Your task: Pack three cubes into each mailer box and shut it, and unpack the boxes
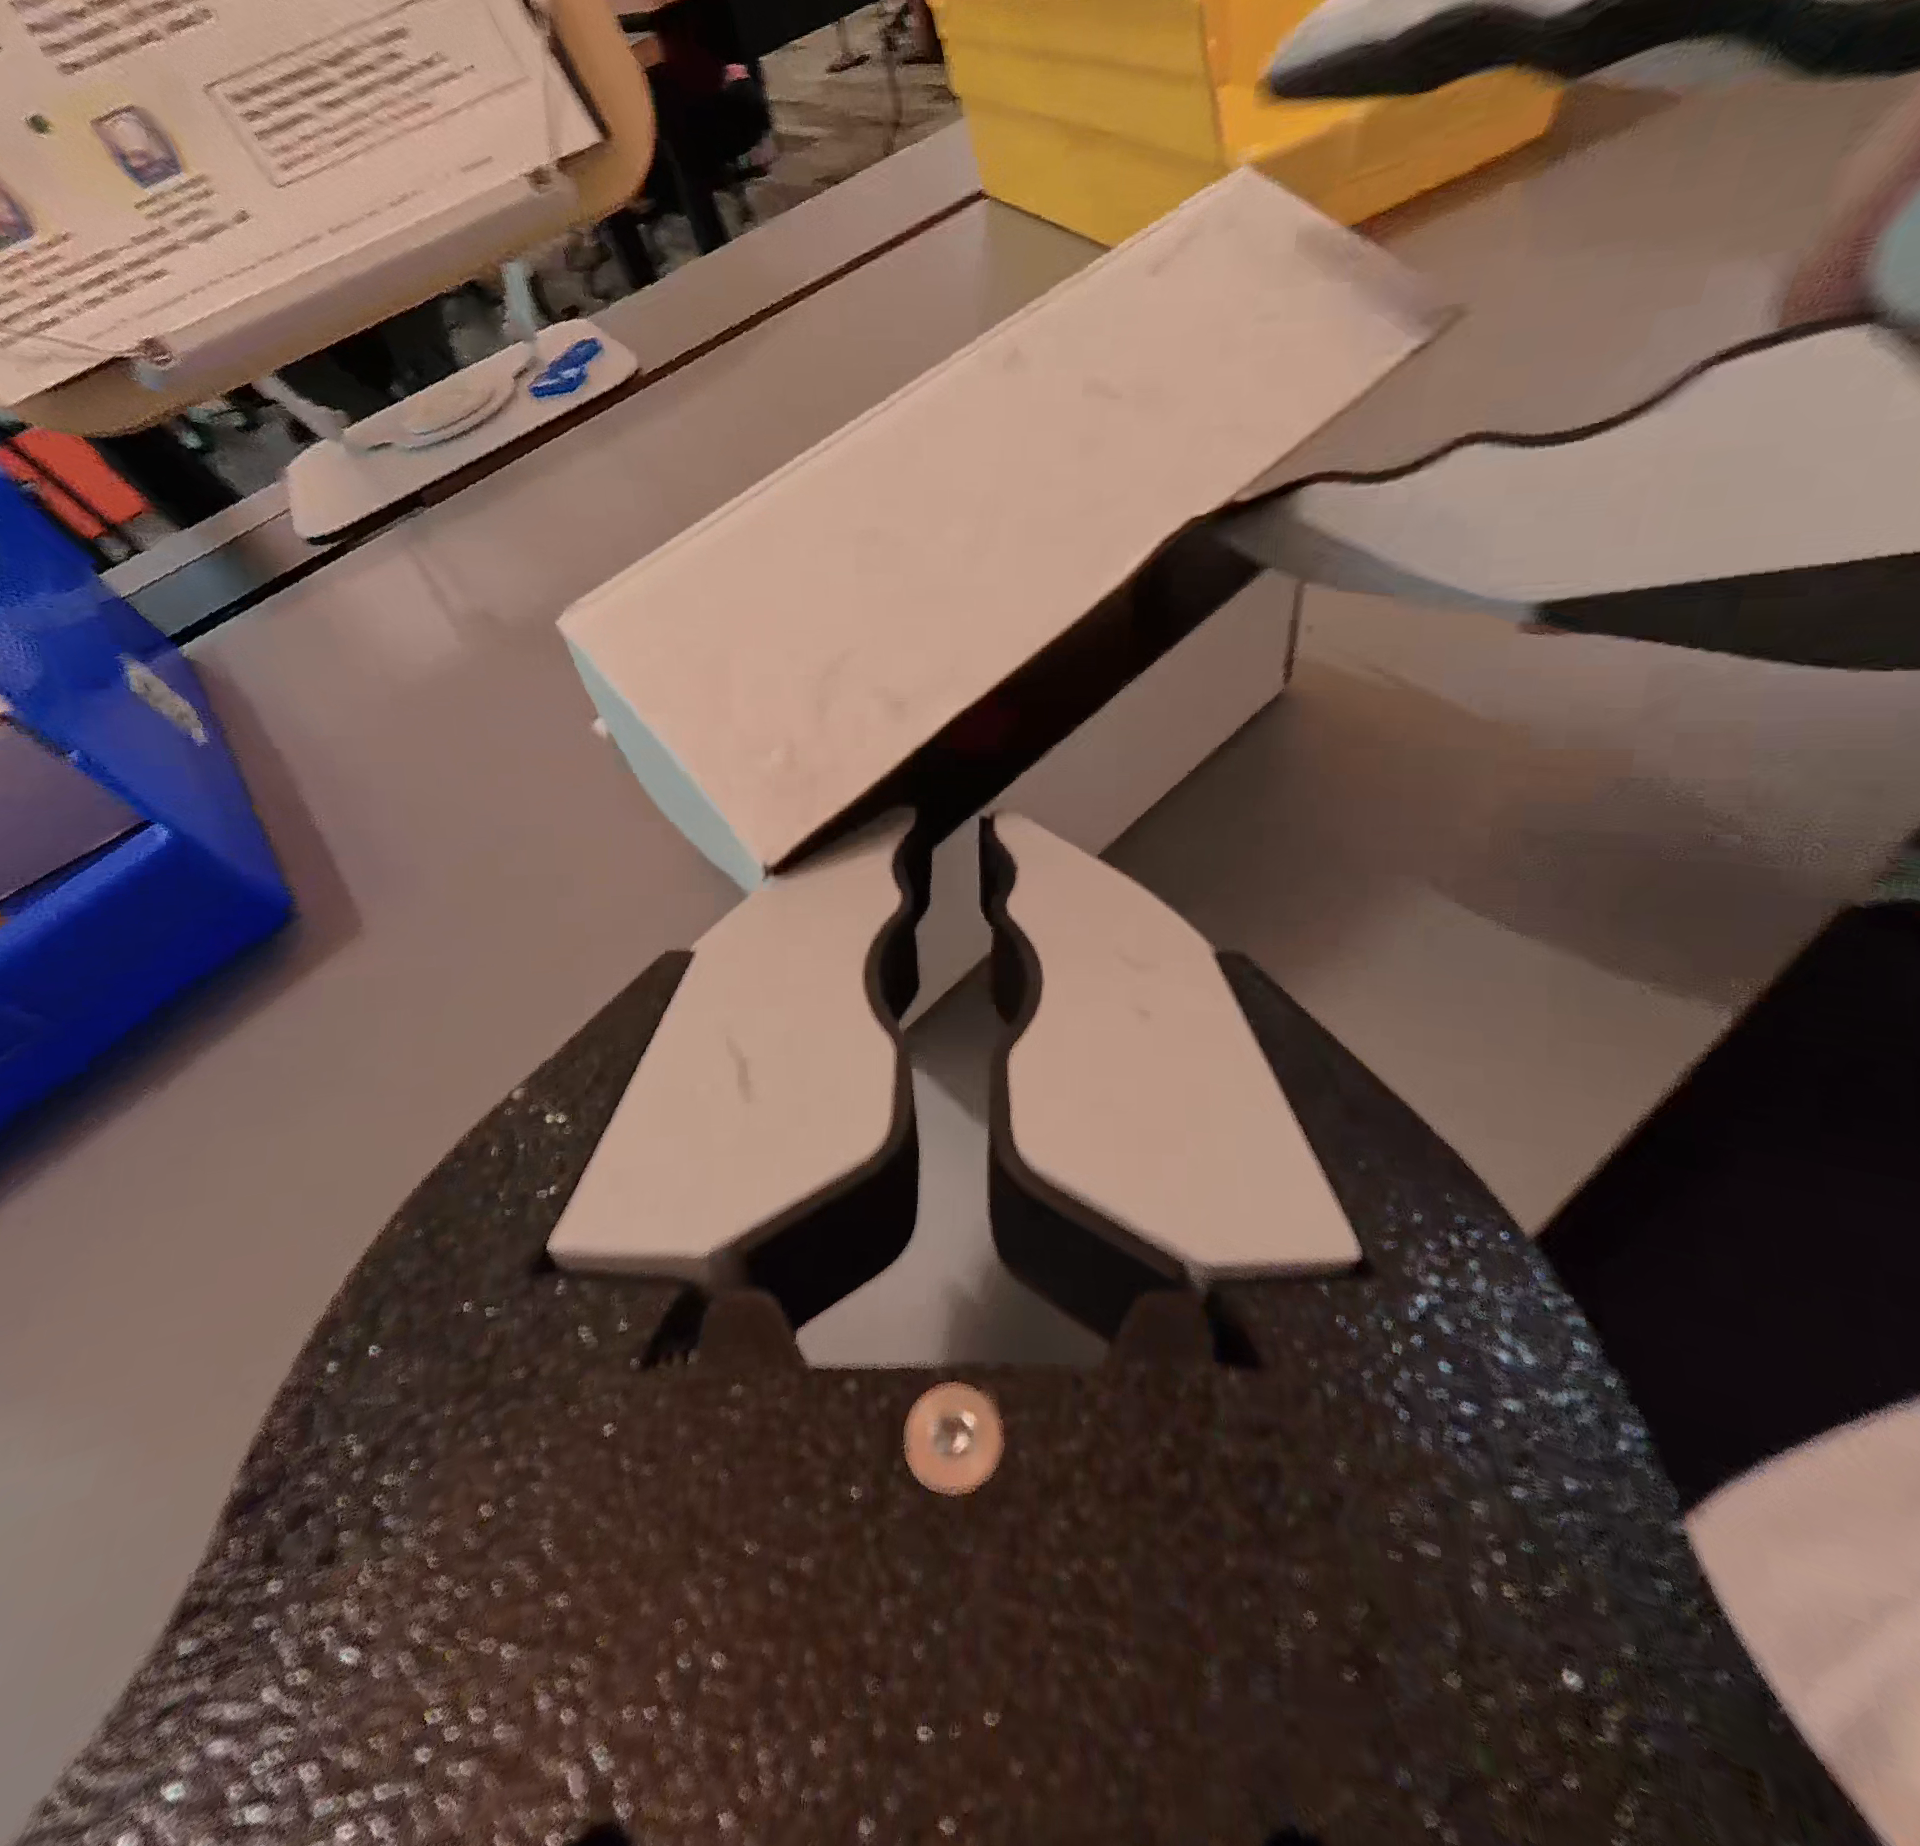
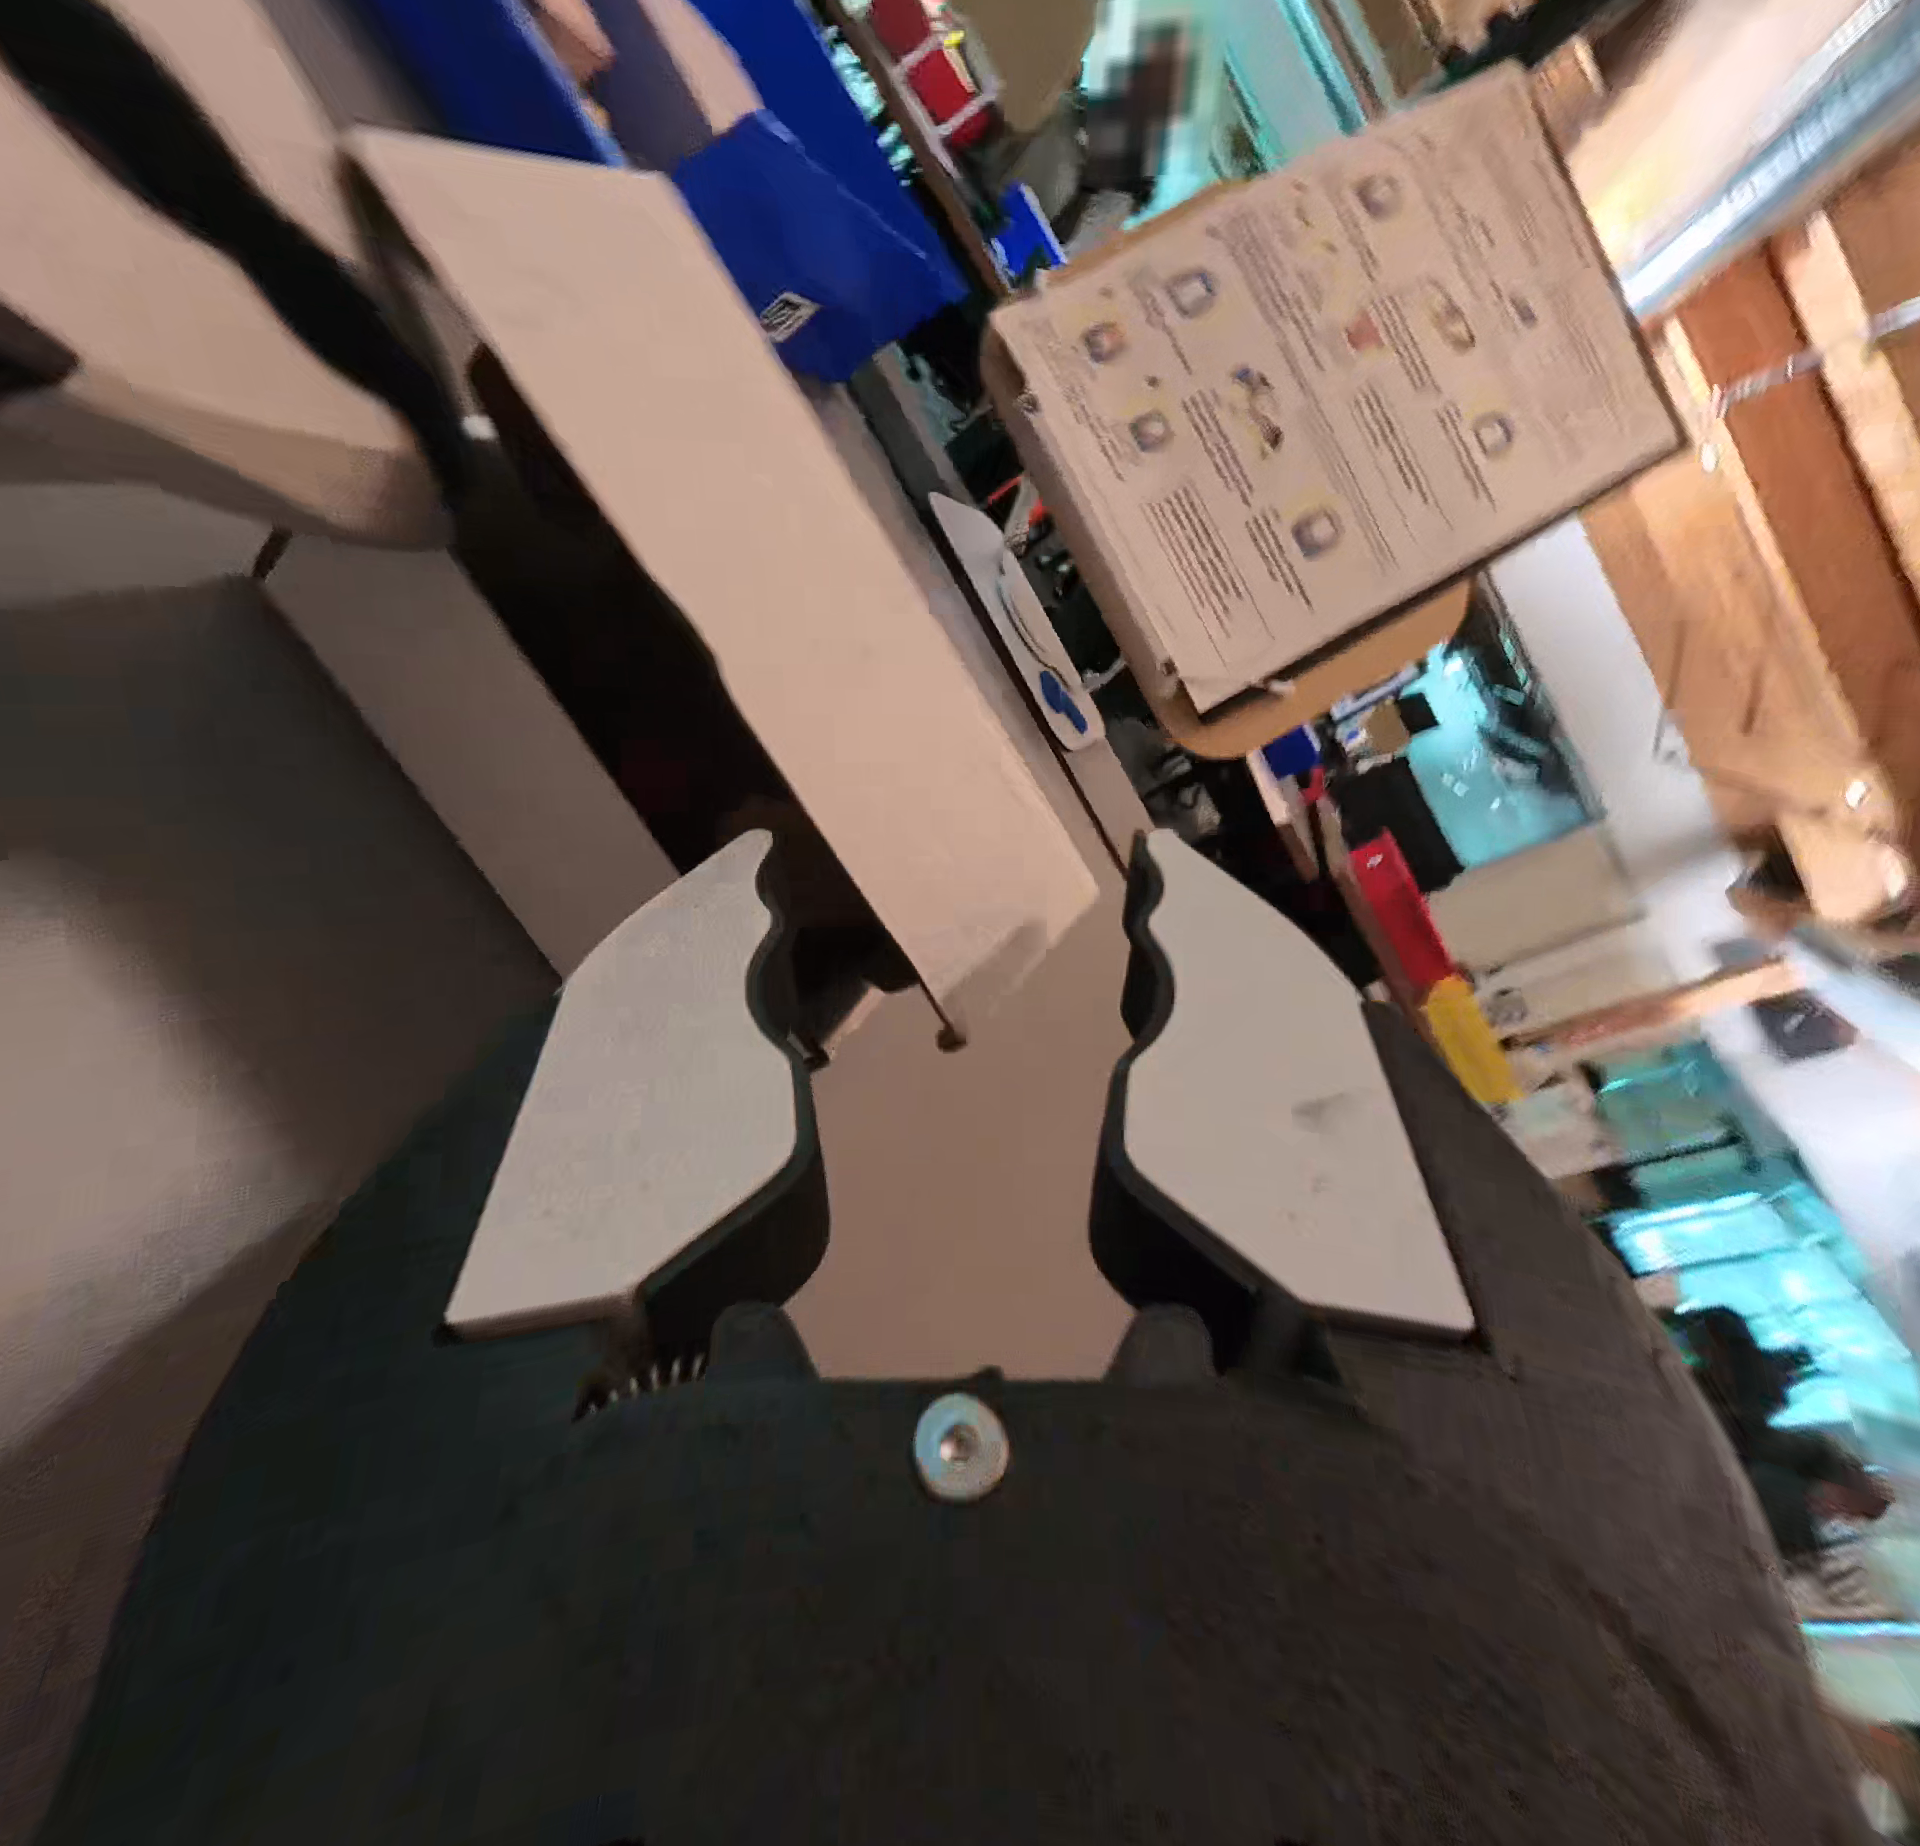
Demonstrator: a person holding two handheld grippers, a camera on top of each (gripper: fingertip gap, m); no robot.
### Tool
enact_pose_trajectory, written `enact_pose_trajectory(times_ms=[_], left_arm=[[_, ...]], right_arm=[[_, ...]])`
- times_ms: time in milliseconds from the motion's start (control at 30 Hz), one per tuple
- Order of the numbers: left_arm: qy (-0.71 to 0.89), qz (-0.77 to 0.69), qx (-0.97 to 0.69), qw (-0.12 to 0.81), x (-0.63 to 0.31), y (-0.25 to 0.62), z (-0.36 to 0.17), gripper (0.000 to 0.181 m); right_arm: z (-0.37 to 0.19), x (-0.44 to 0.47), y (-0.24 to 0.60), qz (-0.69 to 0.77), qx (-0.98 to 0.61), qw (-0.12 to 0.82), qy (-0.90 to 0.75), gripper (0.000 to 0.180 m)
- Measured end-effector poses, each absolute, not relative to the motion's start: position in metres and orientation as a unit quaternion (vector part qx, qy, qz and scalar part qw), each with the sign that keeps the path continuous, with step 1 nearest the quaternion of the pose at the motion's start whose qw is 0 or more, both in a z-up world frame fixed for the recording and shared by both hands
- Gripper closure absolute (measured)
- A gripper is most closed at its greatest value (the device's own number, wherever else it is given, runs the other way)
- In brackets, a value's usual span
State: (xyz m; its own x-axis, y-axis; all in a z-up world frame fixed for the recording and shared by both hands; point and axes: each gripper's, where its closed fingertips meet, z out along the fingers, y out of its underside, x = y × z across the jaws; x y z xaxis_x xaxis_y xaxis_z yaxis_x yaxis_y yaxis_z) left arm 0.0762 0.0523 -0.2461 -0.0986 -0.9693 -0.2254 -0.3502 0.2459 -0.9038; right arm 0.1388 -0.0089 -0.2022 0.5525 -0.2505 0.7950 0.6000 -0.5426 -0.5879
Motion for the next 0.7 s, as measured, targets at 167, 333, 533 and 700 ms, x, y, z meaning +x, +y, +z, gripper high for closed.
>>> enact_pose_trajectory(times_ms=[167,333,533,700], left_arm=[[0.701,-0.389,-0.459,0.383,0.054,0.044,-0.241,0.176],[0.668,-0.501,-0.448,0.32,0.046,0.053,-0.192,0.181],[0.673,-0.467,-0.536,0.205,0.1,0.099,-0.22,0.181],[0.633,-0.503,-0.583,0.083,0.123,0.101,-0.248,0.181]], right_arm=[[-0.216,0.132,0.004,-0.52,-0.733,0.345,-0.269,0.175],[-0.243,0.12,0.001,-0.435,-0.79,0.308,-0.302,0.175],[-0.246,0.119,0.004,-0.39,-0.808,0.336,-0.289,0.174],[-0.253,0.119,0.005,-0.372,-0.813,0.353,-0.276,0.17]])
